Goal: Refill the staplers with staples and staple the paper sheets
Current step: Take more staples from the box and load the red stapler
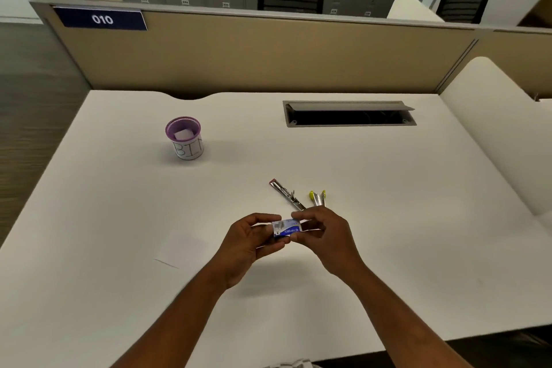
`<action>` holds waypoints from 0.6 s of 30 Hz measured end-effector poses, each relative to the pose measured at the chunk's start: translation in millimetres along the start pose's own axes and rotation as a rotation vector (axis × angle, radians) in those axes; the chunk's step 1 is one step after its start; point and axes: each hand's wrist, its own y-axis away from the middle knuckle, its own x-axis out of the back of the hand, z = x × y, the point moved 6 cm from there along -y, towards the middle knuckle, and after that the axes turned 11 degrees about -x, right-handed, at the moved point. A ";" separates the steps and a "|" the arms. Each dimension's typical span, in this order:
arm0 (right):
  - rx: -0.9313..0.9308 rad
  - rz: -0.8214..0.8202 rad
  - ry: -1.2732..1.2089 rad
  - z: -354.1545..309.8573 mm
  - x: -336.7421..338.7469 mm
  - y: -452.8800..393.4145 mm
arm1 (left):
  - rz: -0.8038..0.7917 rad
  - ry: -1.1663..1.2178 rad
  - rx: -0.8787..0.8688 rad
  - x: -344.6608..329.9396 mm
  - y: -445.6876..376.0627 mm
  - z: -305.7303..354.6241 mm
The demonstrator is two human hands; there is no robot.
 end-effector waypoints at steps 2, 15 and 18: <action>-0.025 -0.012 -0.031 2.3 0.4 0.0 | 0.008 0.011 -0.003 0.1 0.7 -0.8; -0.275 -0.102 -0.343 22.0 -8.0 -0.5 | 0.064 -0.073 -0.038 9.9 5.6 -3.3; -0.313 -0.124 -0.413 21.1 -5.0 -2.3 | 0.082 -0.107 -0.041 11.3 4.0 -2.3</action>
